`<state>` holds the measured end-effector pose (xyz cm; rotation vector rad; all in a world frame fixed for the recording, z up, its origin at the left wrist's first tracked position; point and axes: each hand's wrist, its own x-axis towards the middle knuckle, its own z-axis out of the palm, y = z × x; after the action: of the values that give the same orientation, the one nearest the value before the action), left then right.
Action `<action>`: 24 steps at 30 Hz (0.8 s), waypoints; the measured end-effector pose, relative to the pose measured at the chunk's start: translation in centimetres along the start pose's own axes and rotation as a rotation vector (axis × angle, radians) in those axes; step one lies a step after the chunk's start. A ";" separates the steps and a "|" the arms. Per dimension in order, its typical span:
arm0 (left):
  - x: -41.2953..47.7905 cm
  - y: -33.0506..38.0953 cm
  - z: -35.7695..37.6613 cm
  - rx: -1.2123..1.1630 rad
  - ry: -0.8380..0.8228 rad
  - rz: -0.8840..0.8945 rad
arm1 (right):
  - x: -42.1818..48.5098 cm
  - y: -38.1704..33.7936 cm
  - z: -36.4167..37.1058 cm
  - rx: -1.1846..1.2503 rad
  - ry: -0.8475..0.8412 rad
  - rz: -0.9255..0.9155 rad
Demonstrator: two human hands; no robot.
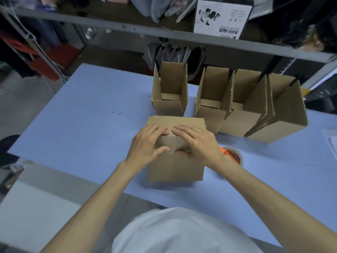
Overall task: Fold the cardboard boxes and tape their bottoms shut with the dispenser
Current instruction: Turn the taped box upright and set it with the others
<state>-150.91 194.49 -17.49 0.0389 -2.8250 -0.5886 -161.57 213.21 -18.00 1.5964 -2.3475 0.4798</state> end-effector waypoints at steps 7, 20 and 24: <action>0.2 0.4 0.6 -0.127 0.011 -0.045 | 1.0 0.0 0.0 0.077 0.070 0.139; 0.6 0.6 -0.4 -0.179 -0.064 0.013 | 1.4 -1.3 -0.2 -0.033 -0.009 0.220; 1.1 -0.2 -1.6 -0.679 0.125 -0.330 | 0.3 -0.7 -0.6 -0.068 -0.092 0.130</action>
<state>-151.54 193.61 -15.91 0.3995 -2.3670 -1.5205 -161.01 213.00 -17.30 1.4719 -2.5191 0.3550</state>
